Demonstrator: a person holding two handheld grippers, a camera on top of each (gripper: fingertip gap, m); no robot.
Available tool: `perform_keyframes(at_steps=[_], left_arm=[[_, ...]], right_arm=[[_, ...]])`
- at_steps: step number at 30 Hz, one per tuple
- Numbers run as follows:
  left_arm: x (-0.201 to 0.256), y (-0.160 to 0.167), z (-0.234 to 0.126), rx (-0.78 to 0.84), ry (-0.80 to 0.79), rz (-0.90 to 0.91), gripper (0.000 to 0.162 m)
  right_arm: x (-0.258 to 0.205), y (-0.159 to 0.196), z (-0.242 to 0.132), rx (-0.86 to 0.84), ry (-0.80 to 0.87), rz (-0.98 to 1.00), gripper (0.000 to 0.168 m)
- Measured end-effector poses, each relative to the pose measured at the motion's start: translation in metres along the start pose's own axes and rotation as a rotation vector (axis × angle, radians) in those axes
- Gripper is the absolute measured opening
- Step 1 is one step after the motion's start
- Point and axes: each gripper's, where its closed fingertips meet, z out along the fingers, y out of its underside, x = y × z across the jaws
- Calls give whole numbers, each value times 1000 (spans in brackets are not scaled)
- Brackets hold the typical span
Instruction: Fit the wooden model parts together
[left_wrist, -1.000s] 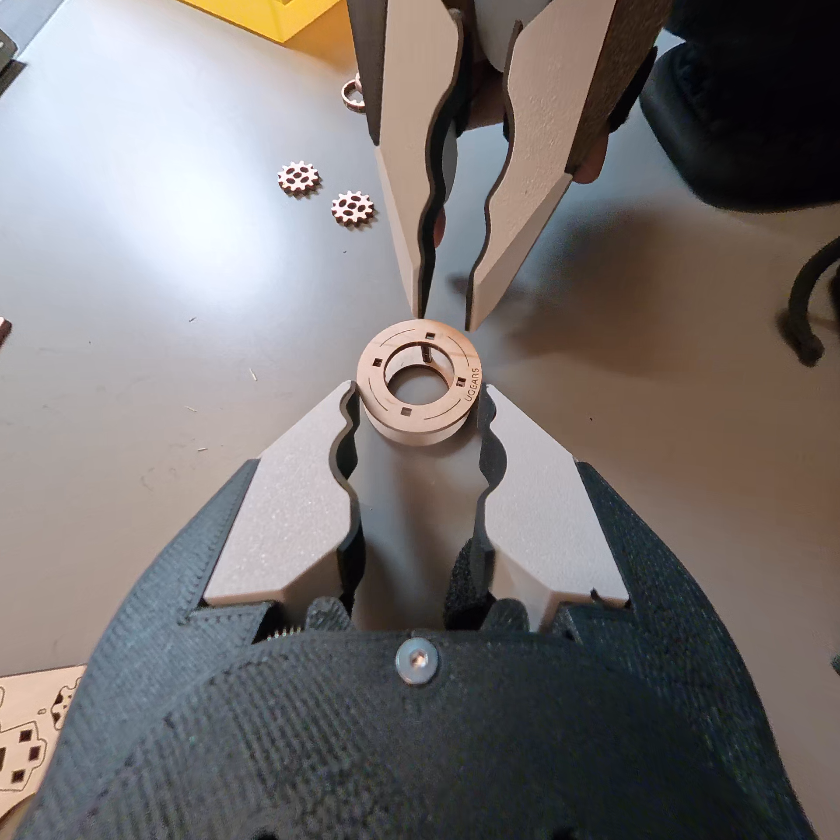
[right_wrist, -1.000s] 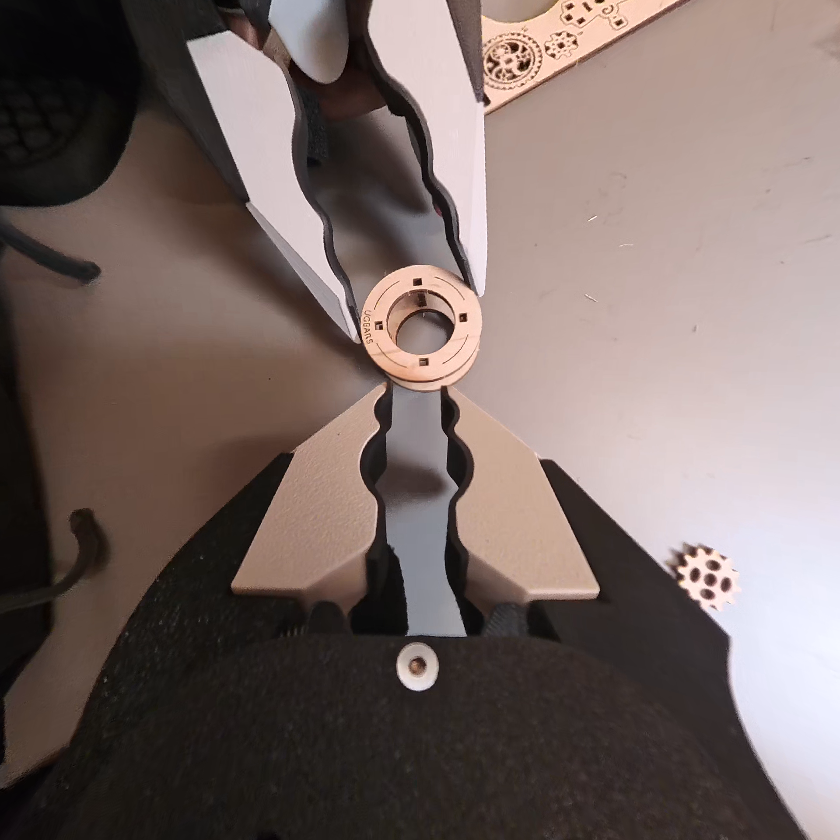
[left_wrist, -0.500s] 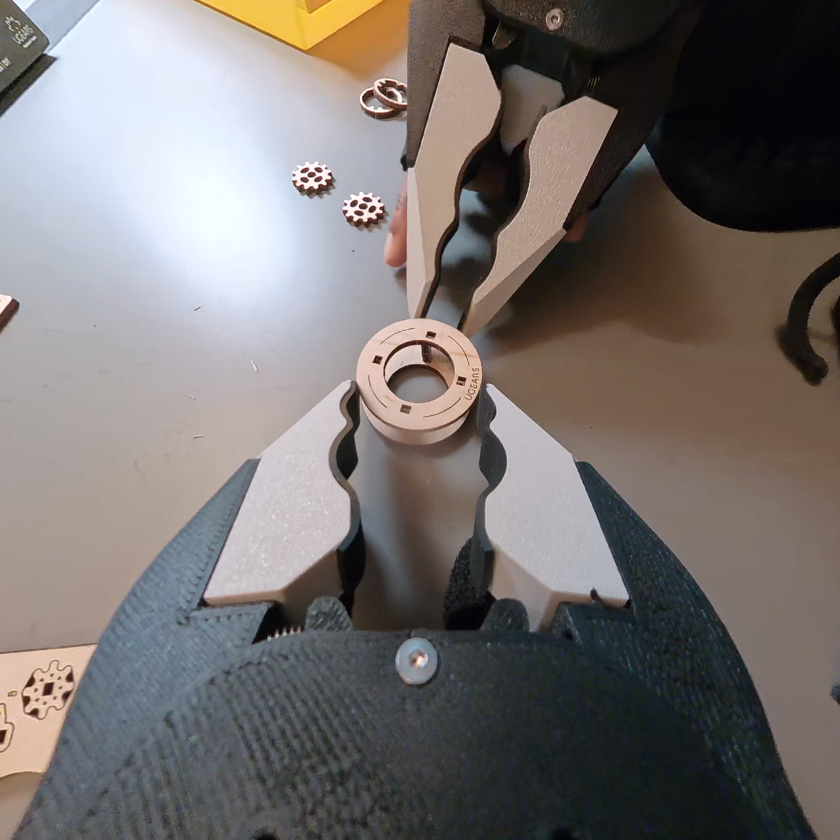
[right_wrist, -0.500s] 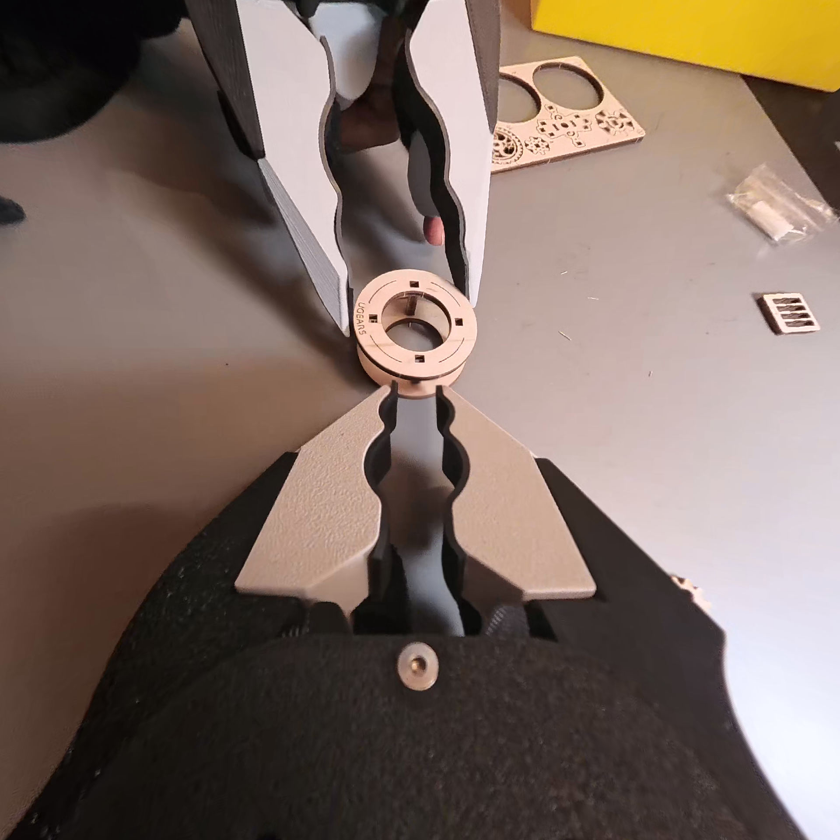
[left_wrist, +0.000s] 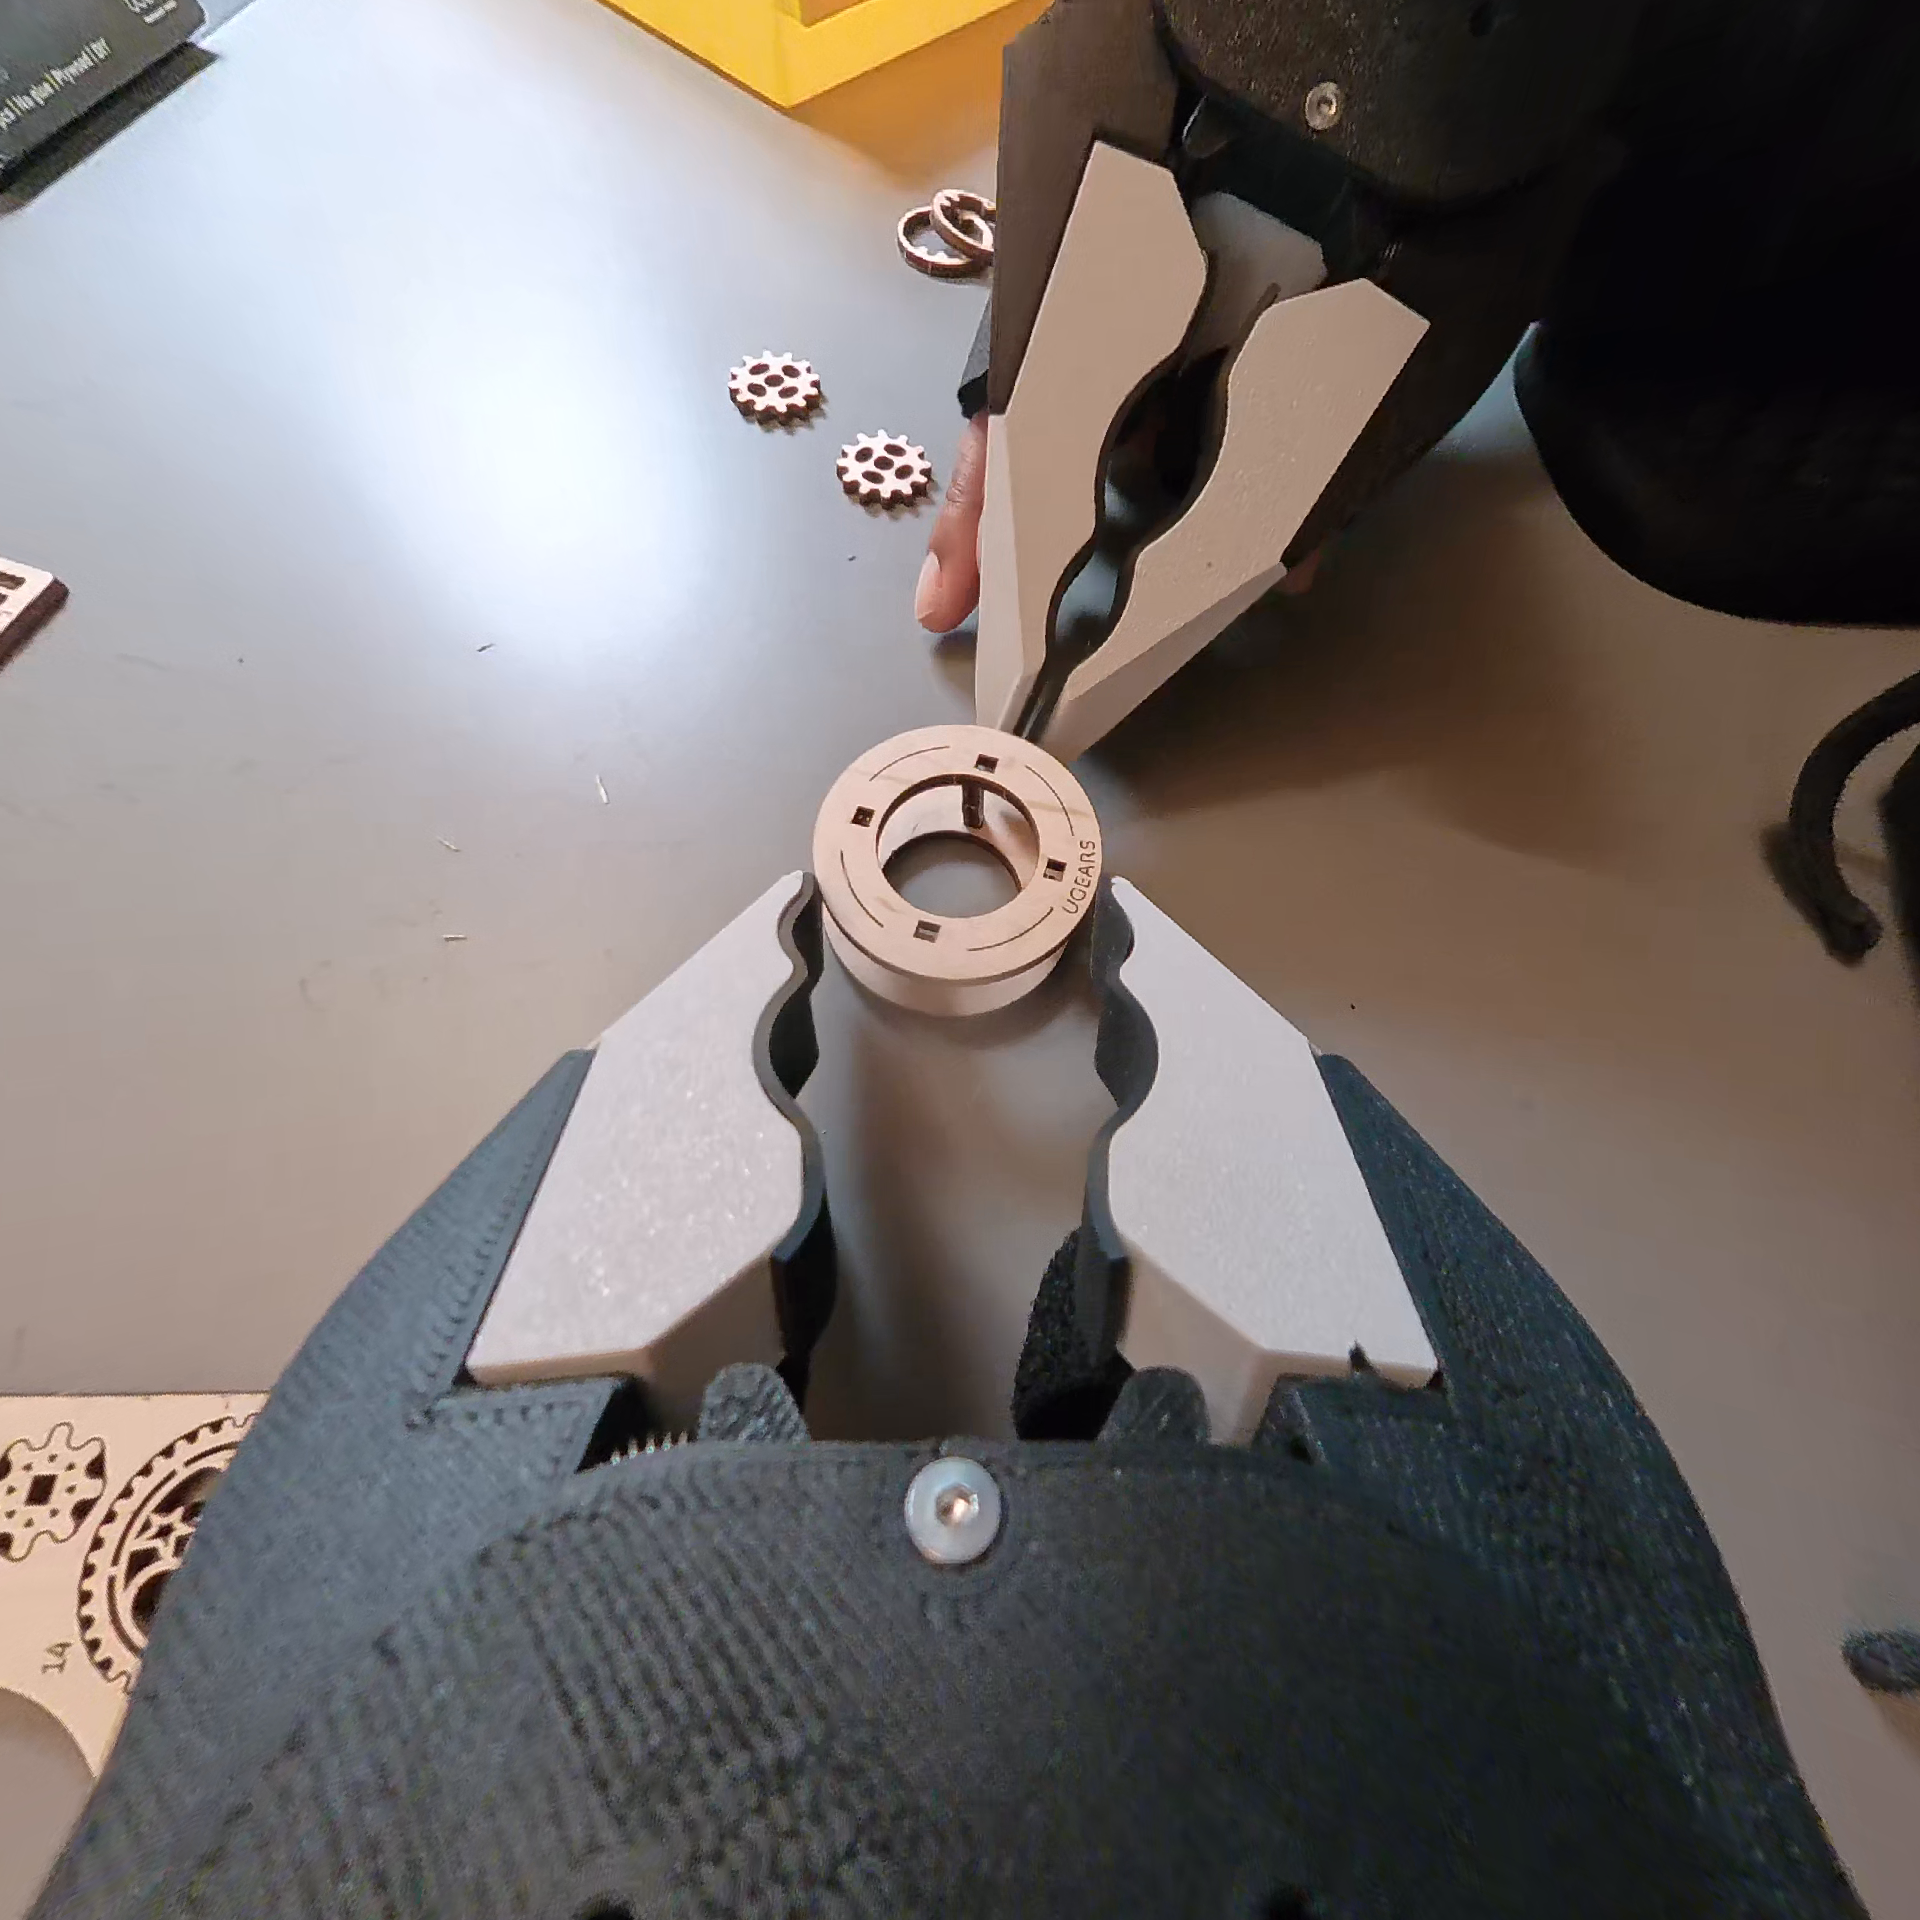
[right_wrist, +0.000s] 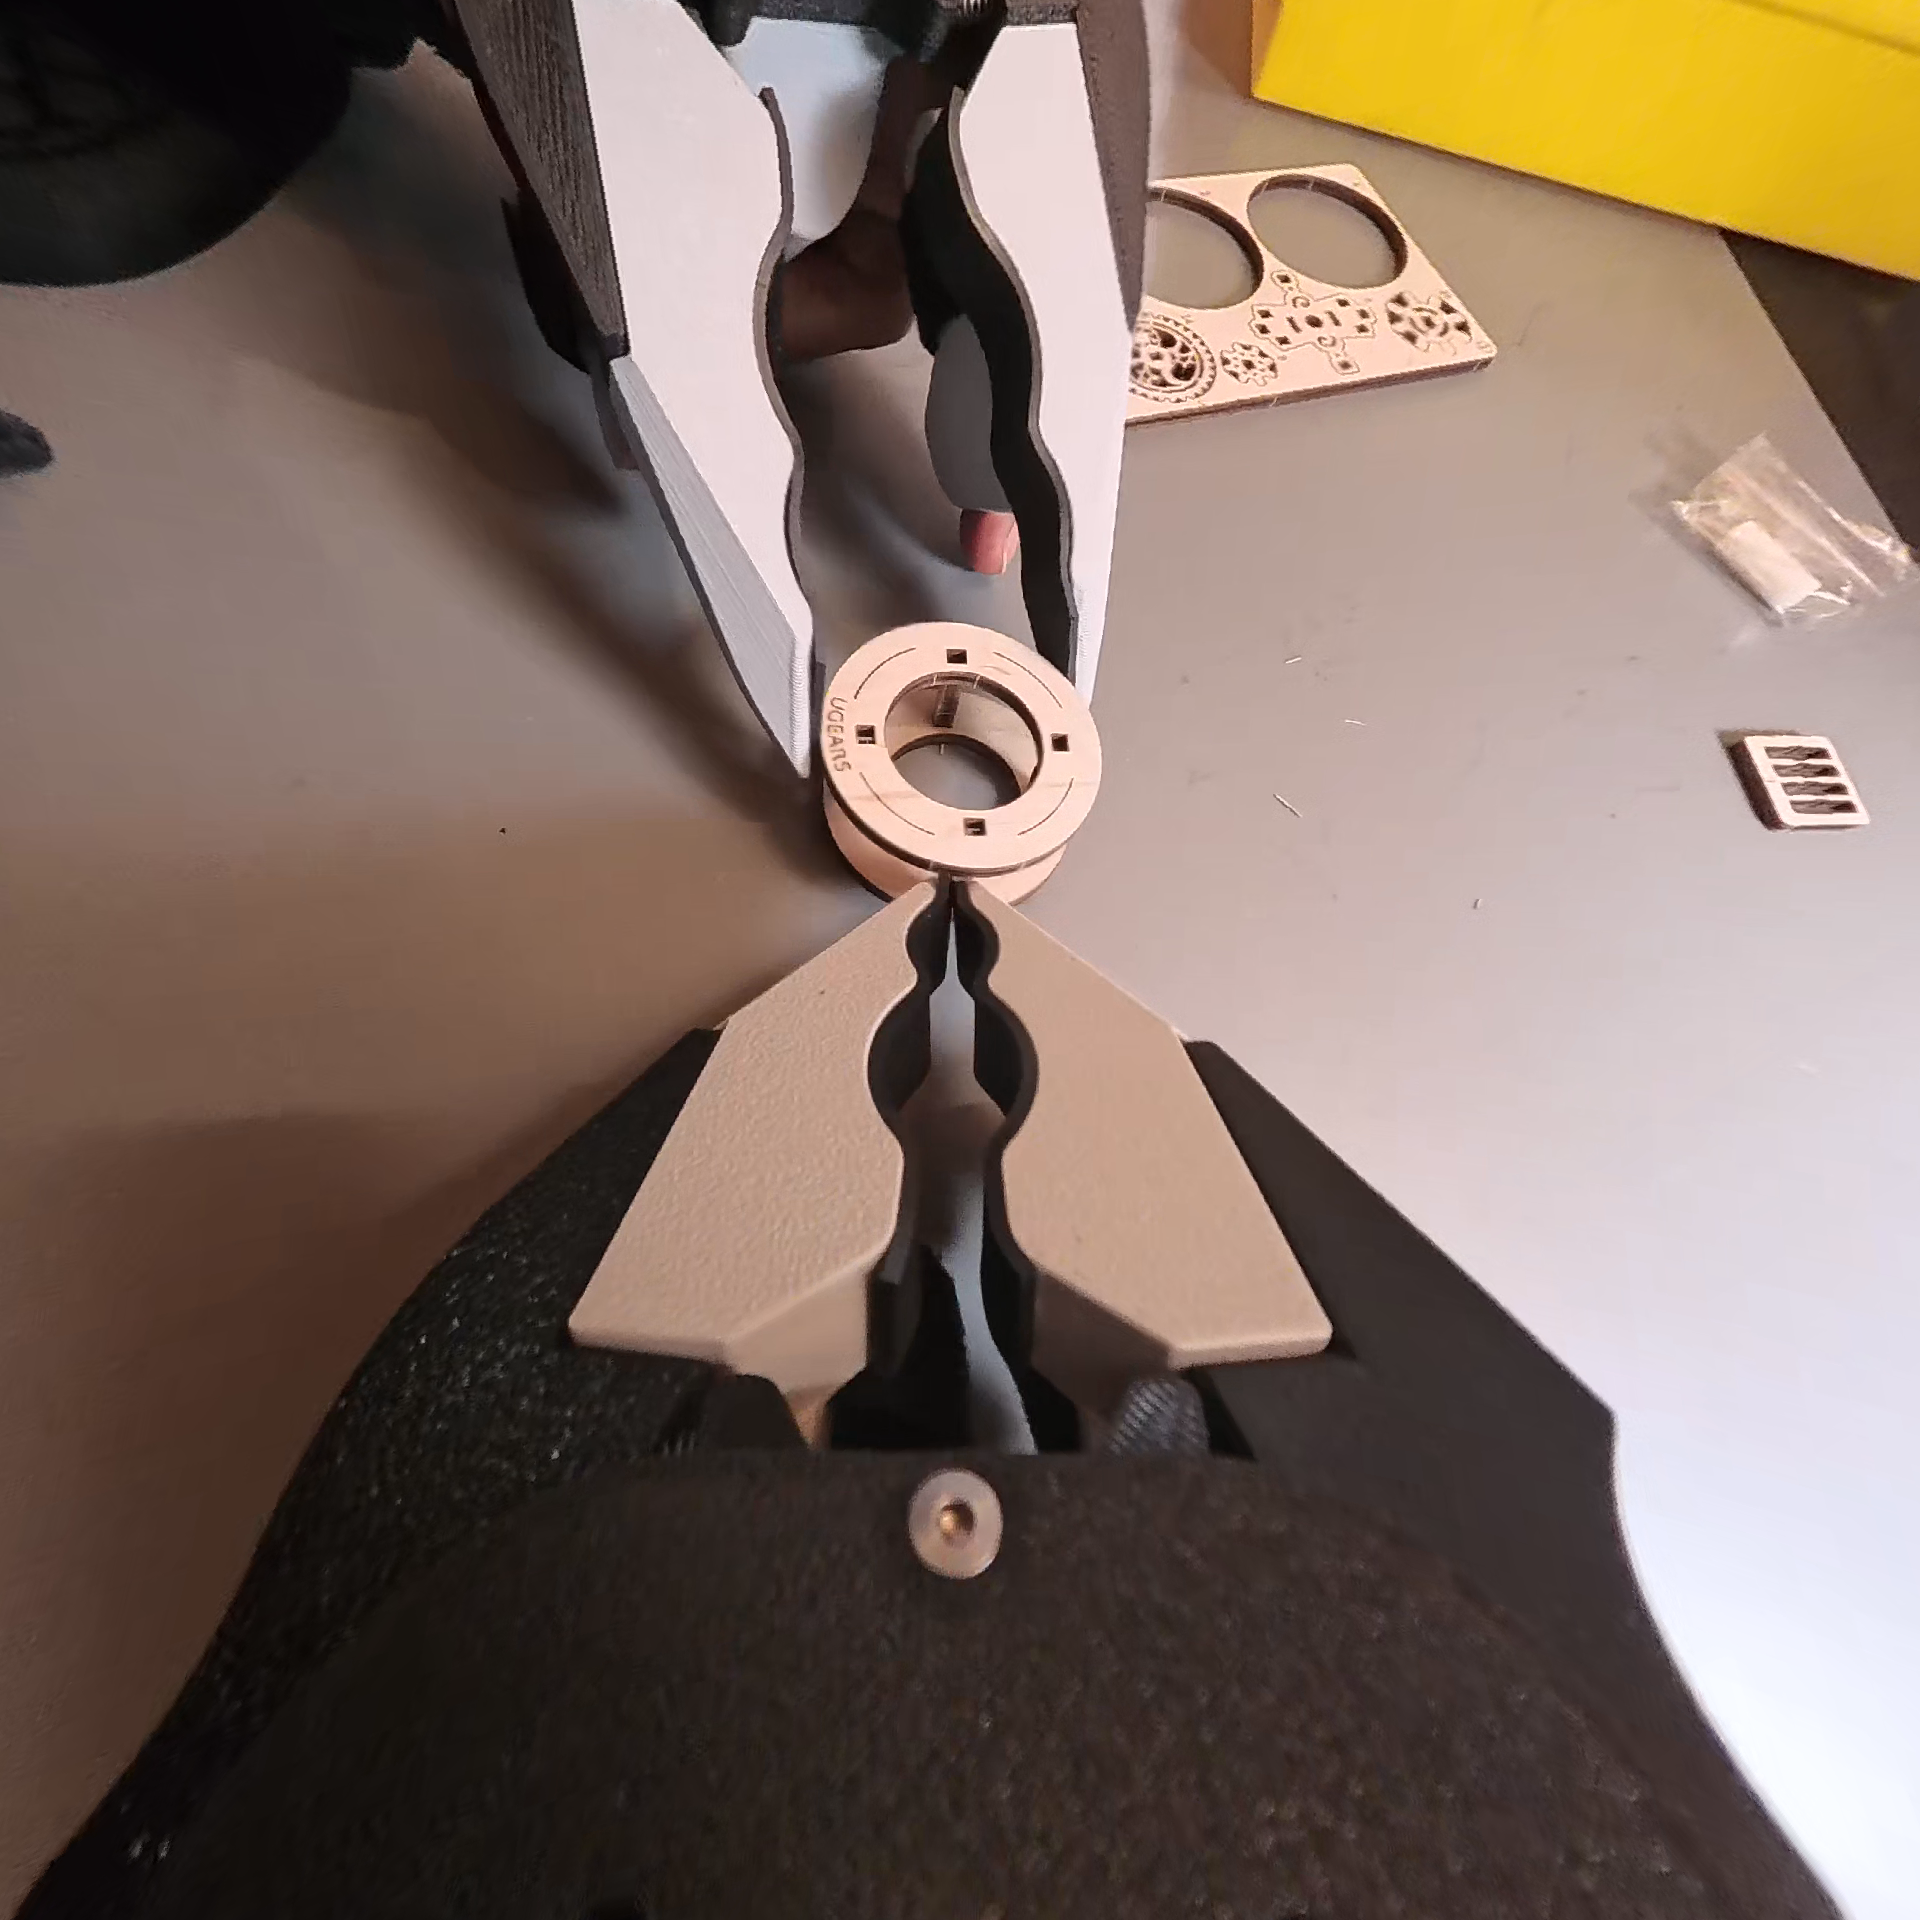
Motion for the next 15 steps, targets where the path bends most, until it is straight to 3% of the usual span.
perform_keyframes(at_steps=[2,8,15], left_arm=[[0,0,0,-2,-5,1,51],[0,2,1,-14,-16,-24,51],[-1,5,1,-39,-42,-10,51]], right_arm=[[3,0,-3,7,-2,20,4],[-2,-8,-6,12,-76,94,51],[4,-10,2,-18,-70,63,48]])
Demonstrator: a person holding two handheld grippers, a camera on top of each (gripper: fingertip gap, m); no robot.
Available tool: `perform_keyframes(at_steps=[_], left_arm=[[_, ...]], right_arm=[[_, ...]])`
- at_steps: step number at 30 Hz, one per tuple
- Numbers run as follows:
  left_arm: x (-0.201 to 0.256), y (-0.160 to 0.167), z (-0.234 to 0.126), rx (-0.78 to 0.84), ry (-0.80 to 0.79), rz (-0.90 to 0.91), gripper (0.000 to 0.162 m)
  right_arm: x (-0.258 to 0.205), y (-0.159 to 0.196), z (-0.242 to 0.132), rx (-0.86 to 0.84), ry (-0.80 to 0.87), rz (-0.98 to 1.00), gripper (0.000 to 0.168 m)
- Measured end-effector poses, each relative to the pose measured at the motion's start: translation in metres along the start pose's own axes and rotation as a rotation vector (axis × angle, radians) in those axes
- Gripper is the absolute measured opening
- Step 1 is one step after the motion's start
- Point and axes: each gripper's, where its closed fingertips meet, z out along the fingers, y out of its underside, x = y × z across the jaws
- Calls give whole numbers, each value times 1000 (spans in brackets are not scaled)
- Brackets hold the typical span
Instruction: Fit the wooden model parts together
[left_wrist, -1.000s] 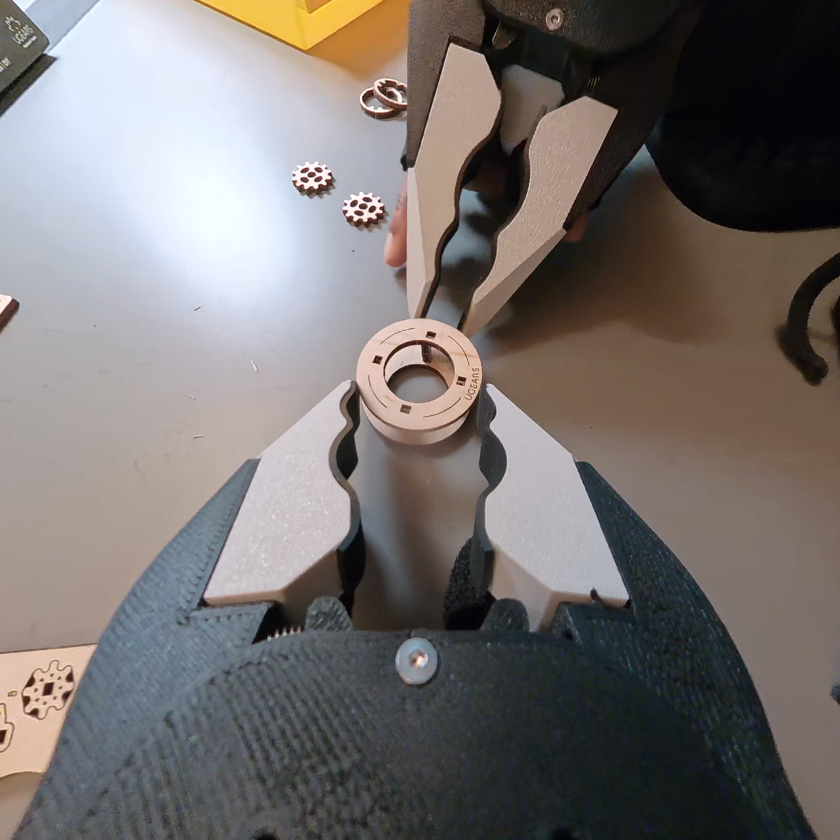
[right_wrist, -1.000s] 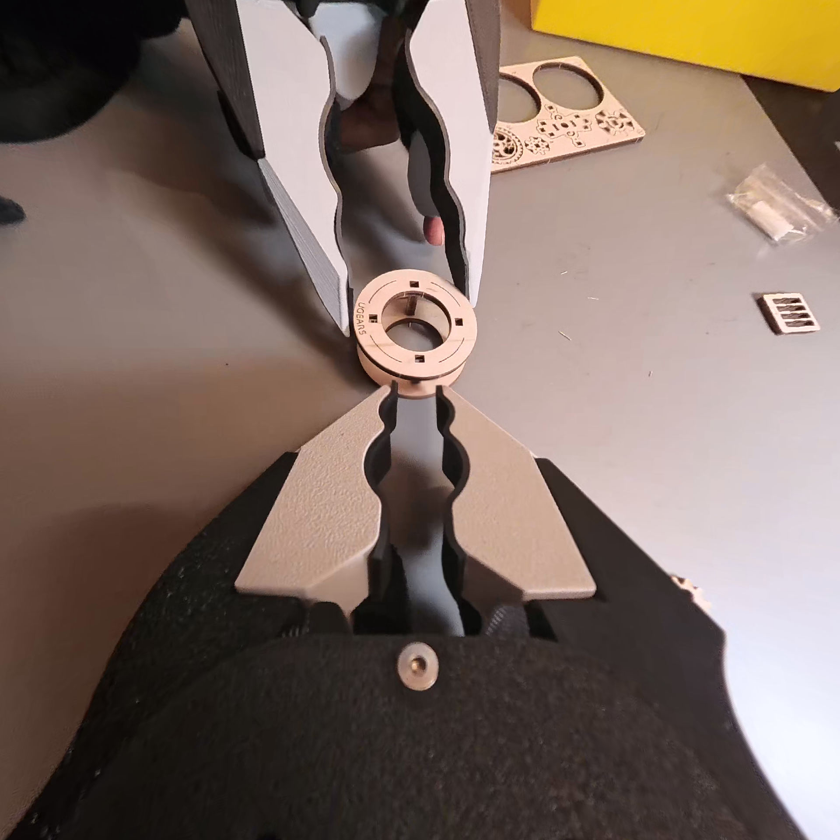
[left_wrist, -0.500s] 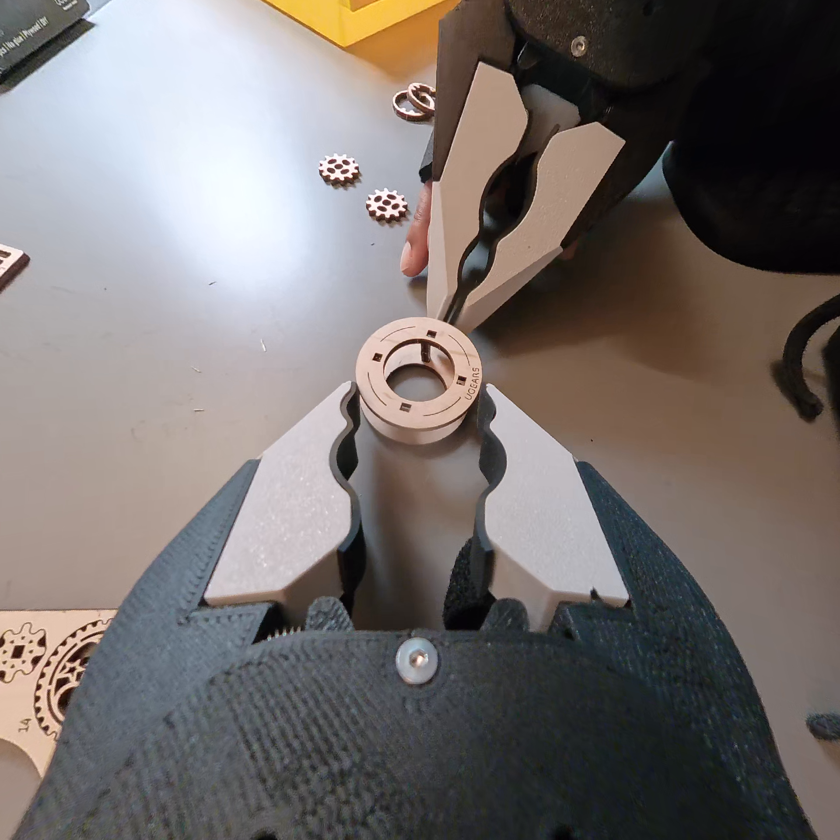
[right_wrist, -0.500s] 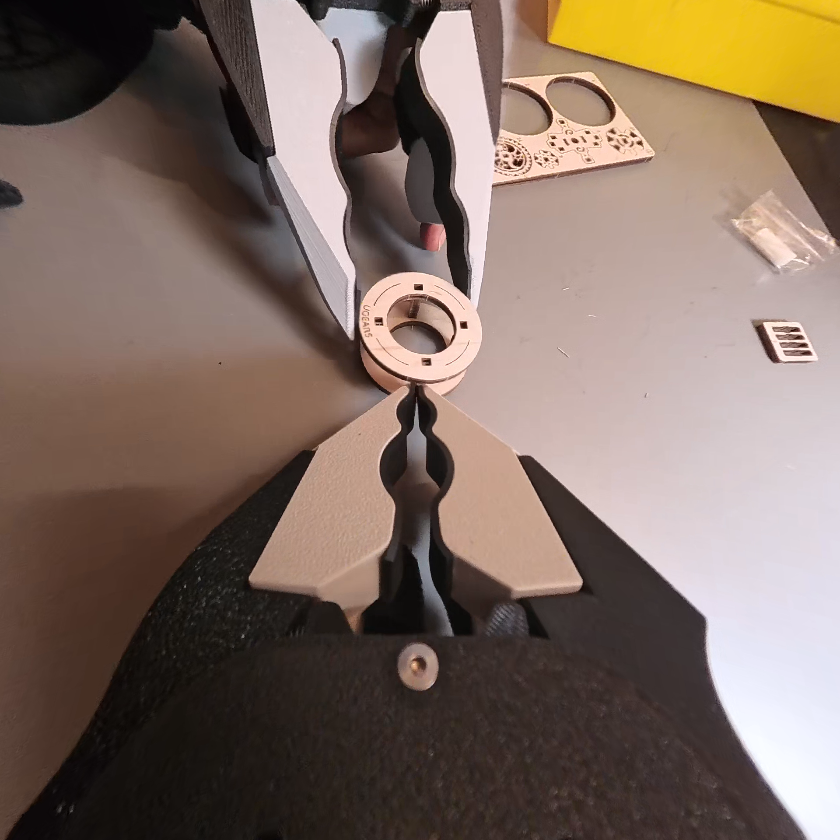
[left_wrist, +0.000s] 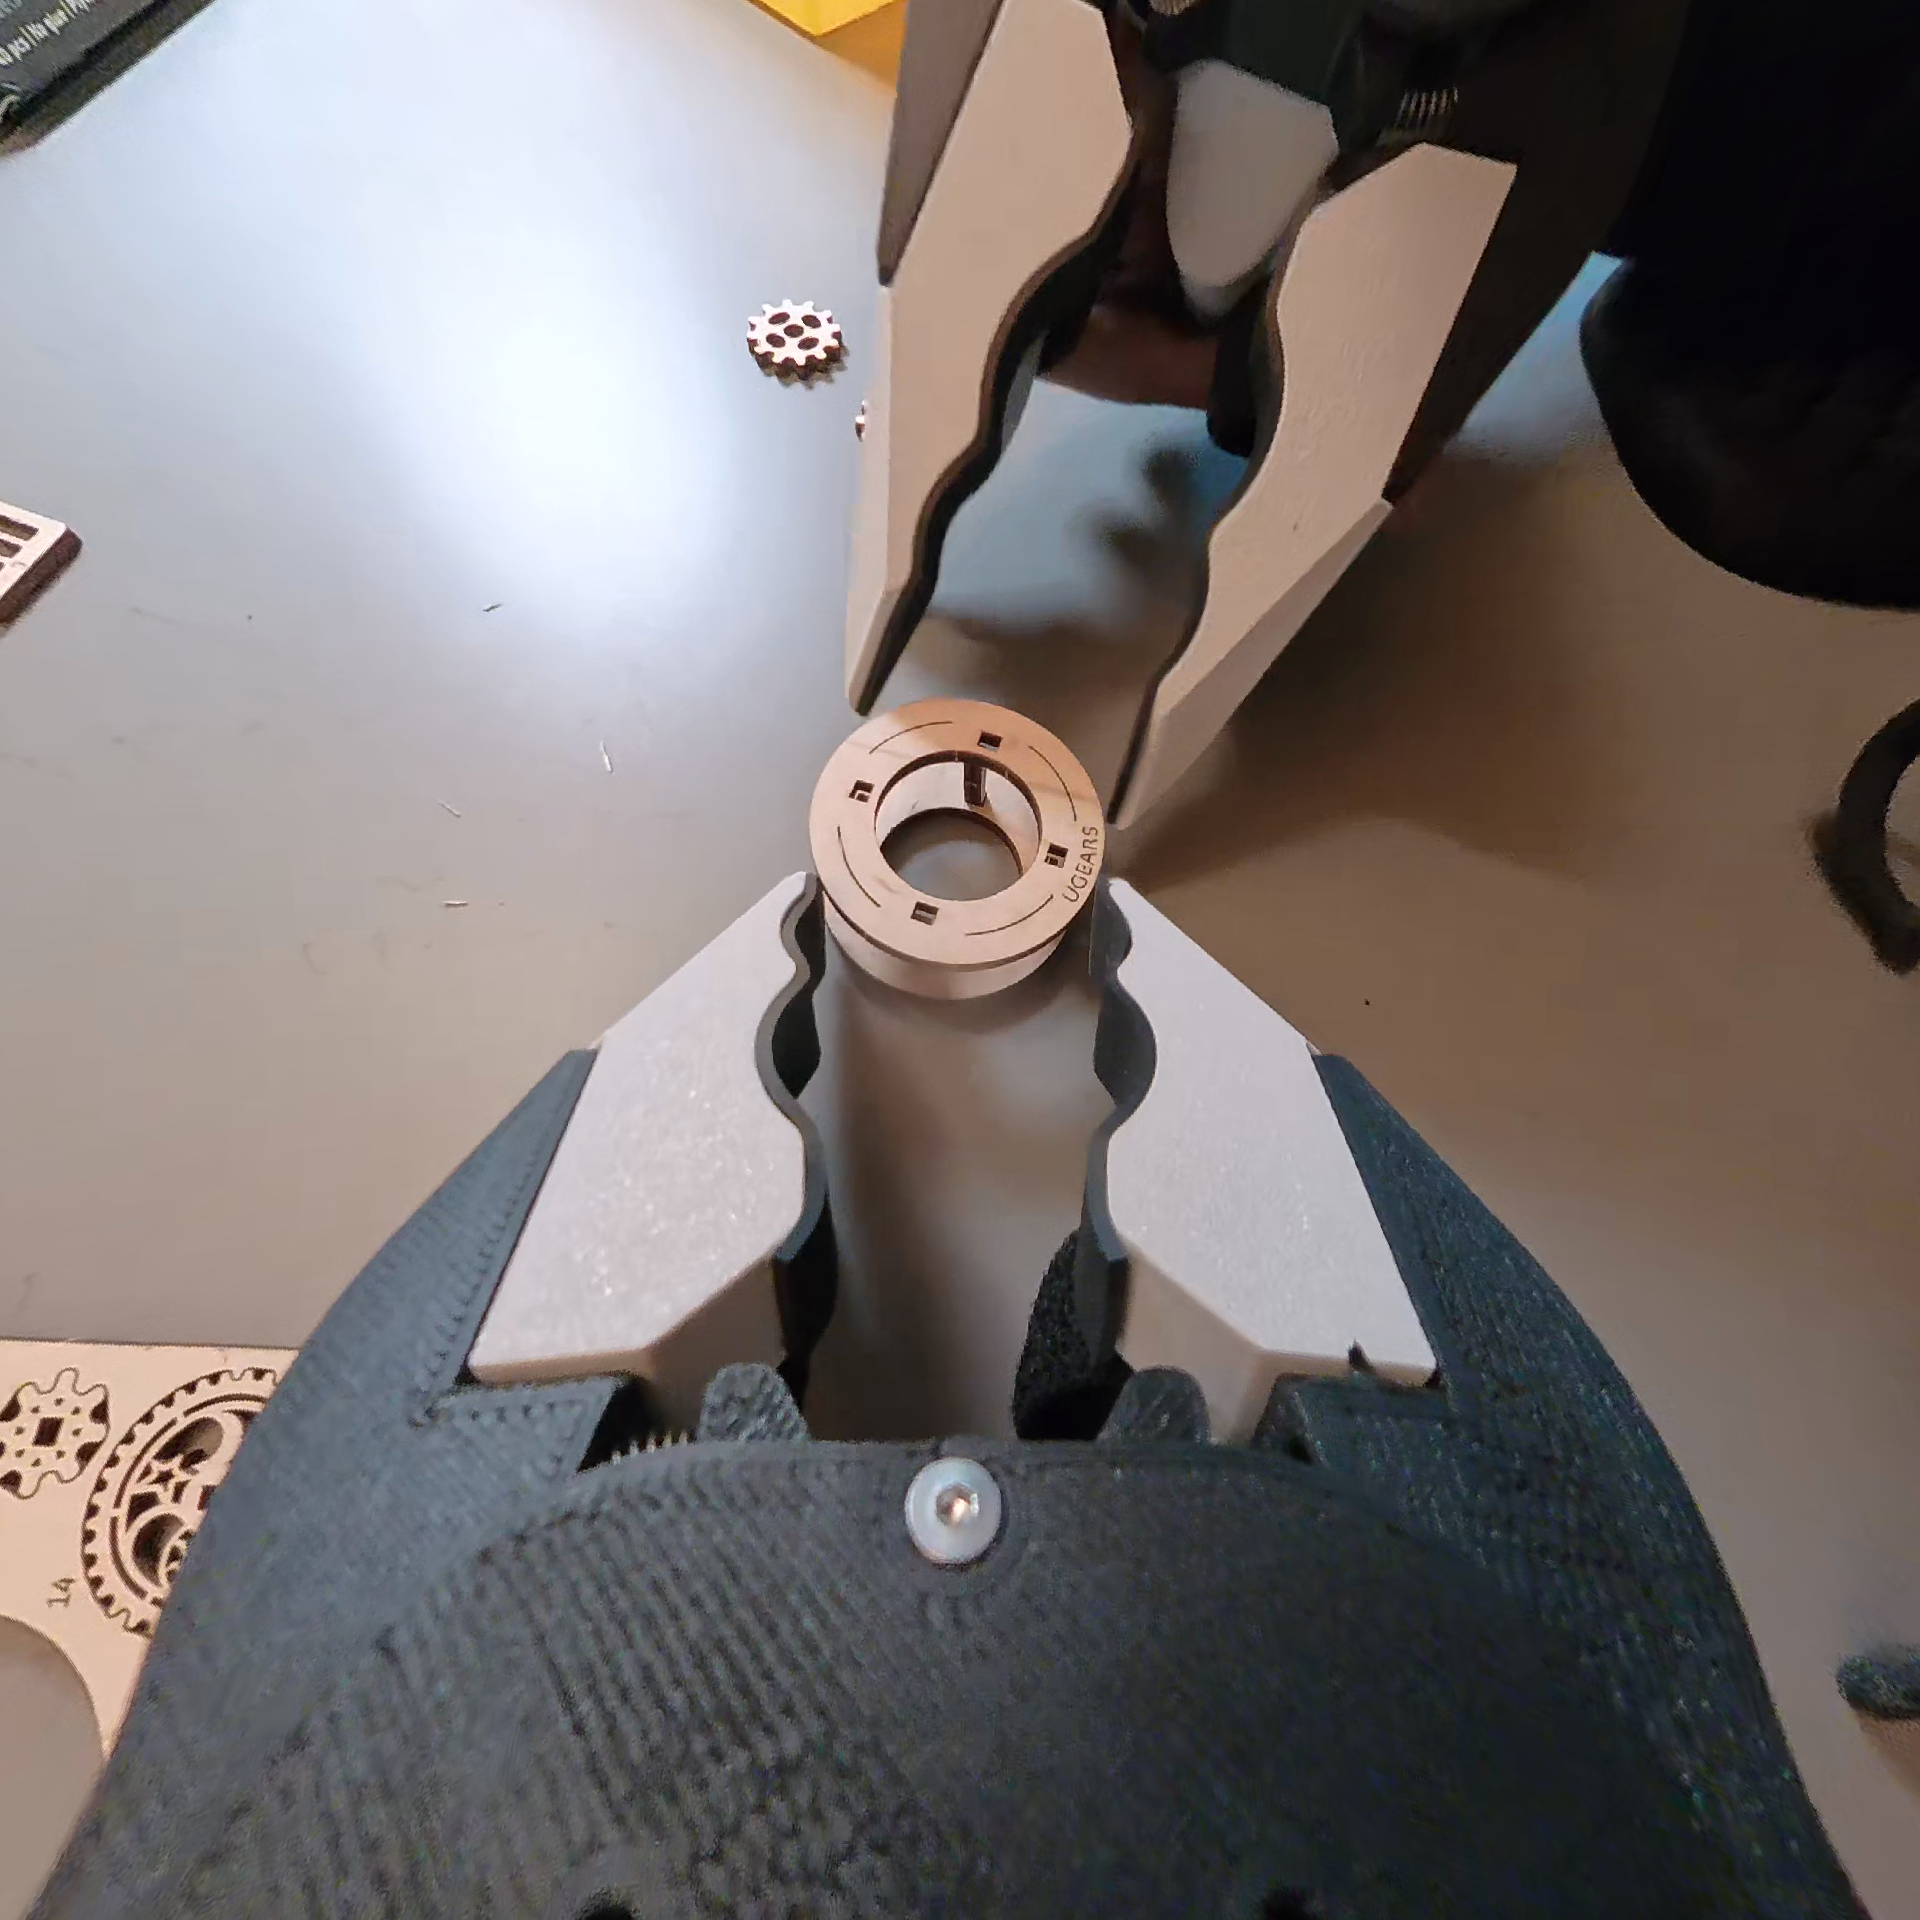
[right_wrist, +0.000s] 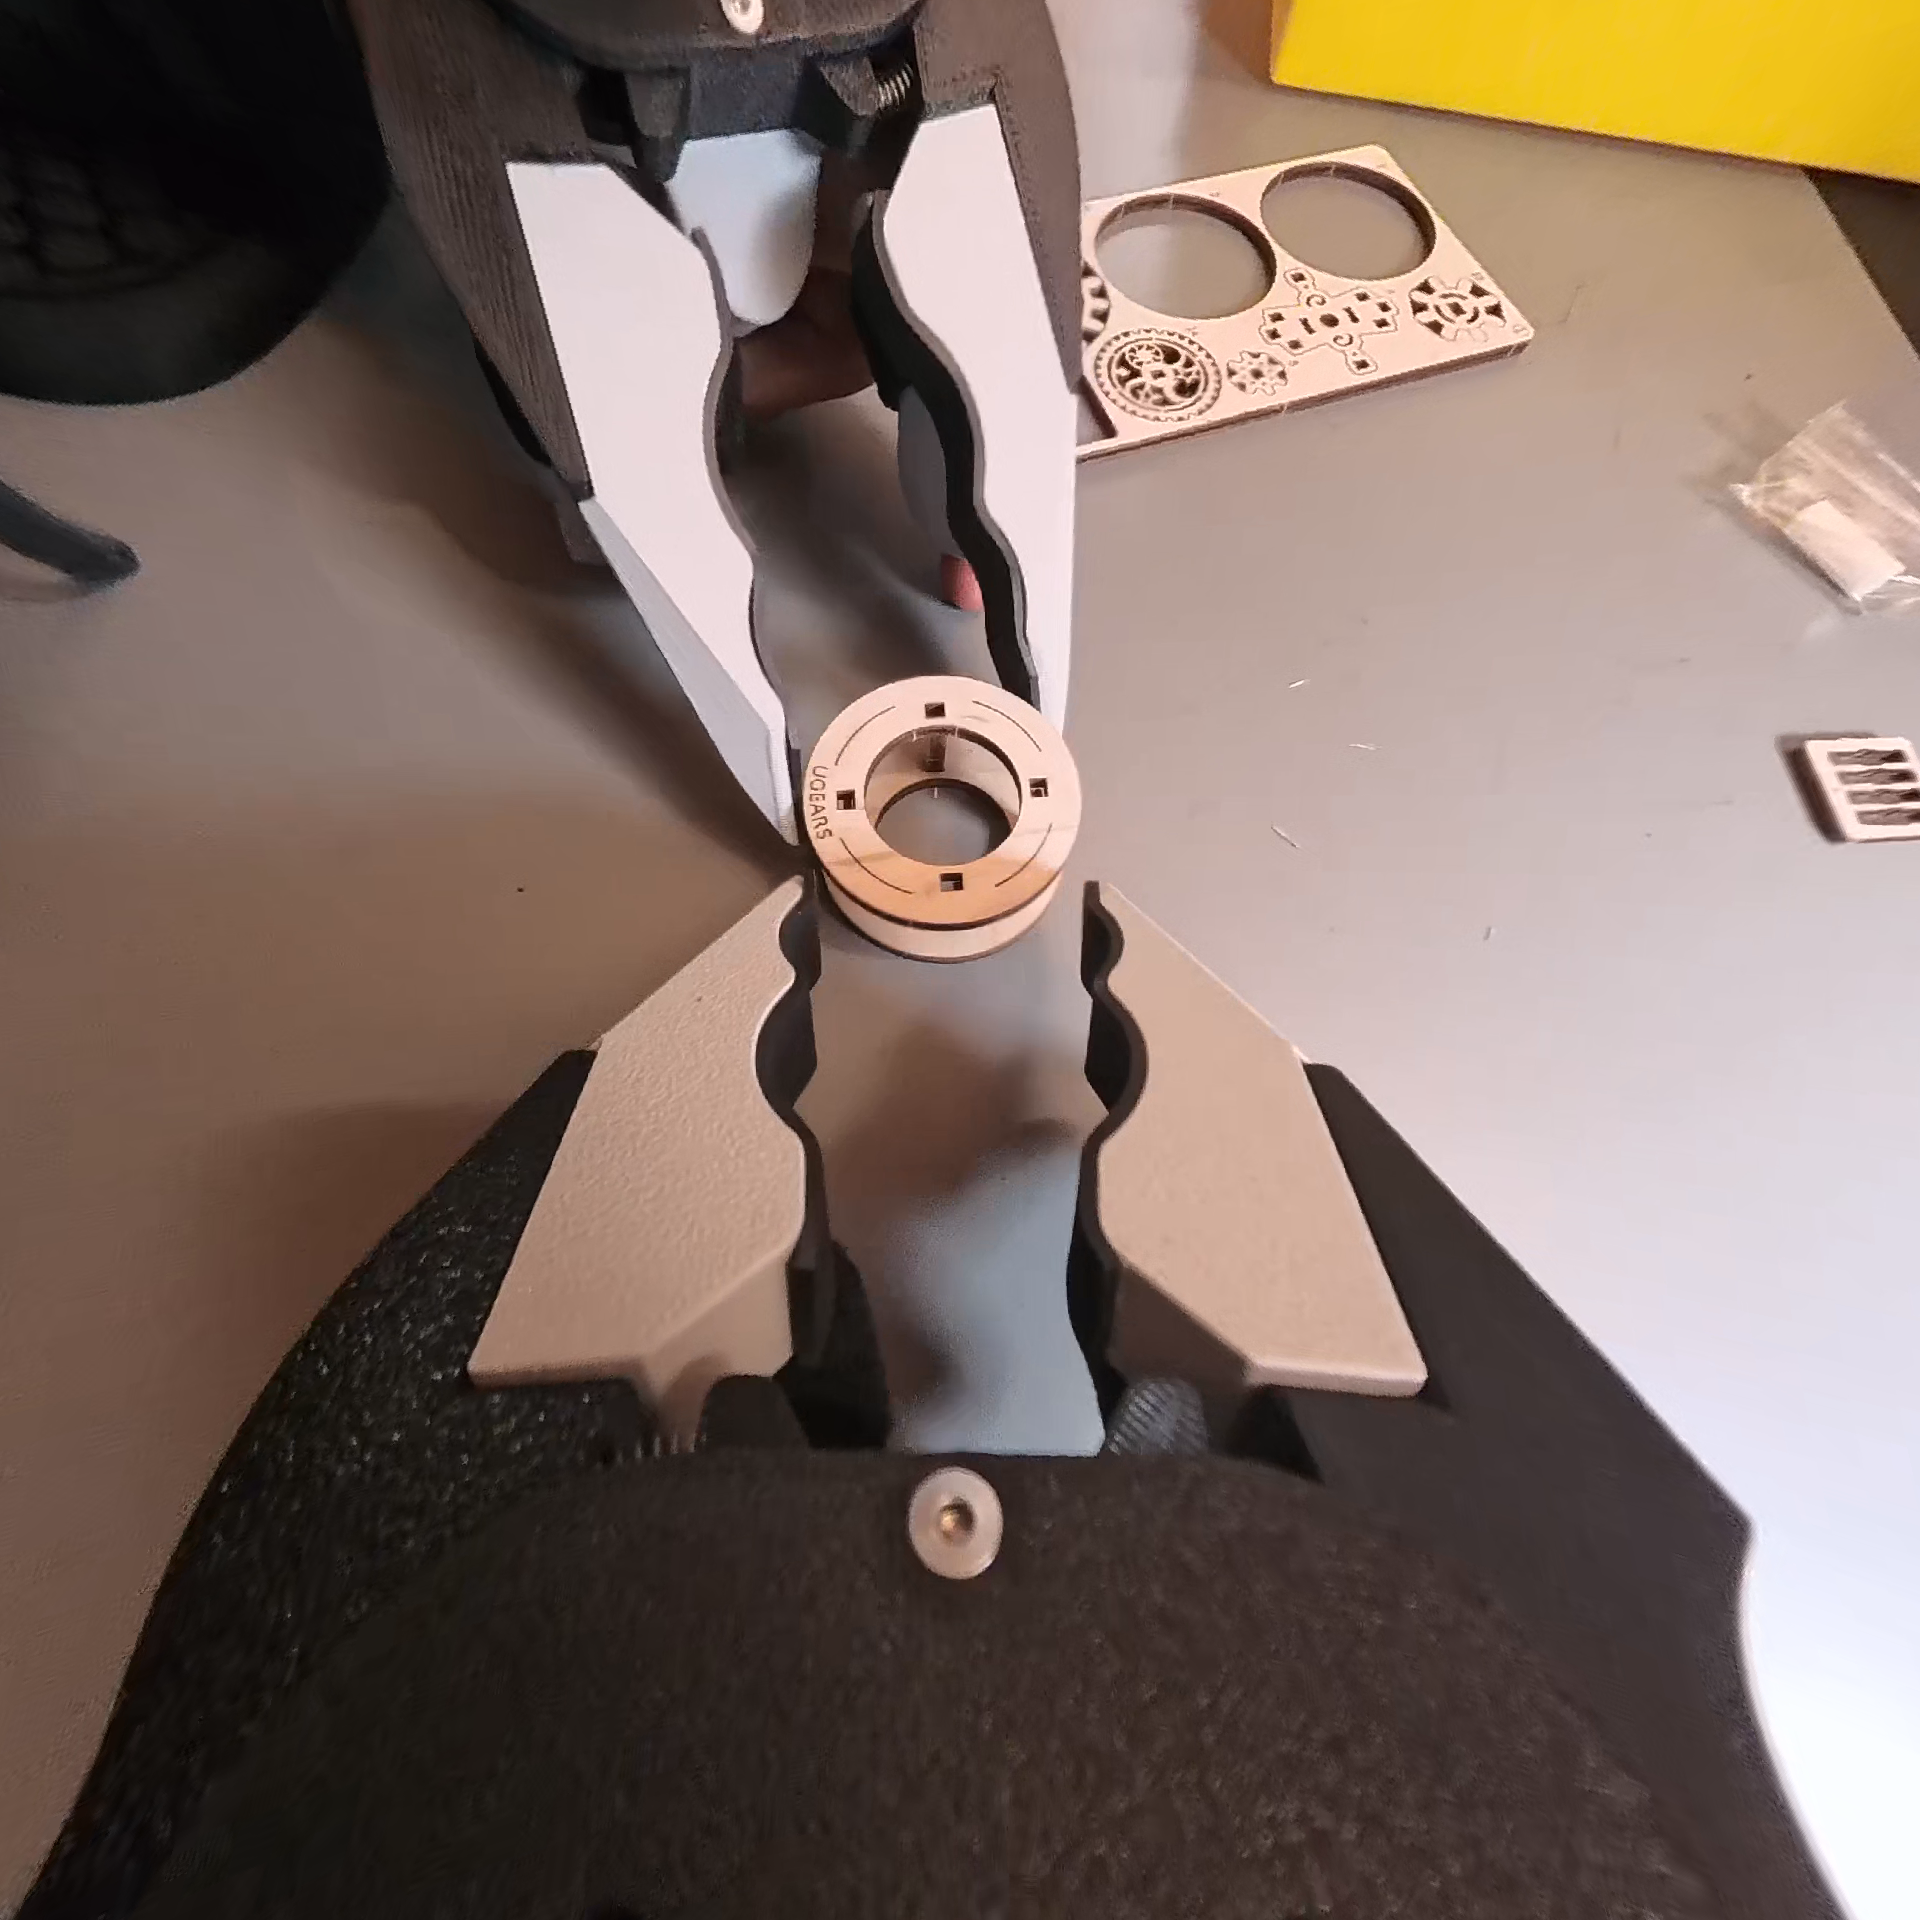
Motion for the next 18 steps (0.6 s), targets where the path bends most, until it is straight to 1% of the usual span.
perform_keyframes(at_steps=[2,4,10,12,16,18], left_arm=[[-2,1,0,-6,-10,-7,52],[-2,1,-1,-4,-5,-11,61],[0,-11,-8,85,27,4,65],[-1,-10,-6,76,23,22,63],[-2,-7,-5,61,17,39,51],[-3,-7,-5,60,11,43,51]], right_arm=[[0,-4,-2,8,-21,-3,47],[0,-5,-3,9,-22,-18,44],[-1,-4,0,-4,-31,-27,46],[-1,-3,2,-17,-36,-38,46],[0,-4,3,-29,-44,-54,44],[1,-4,3,-36,-50,-64,44]])
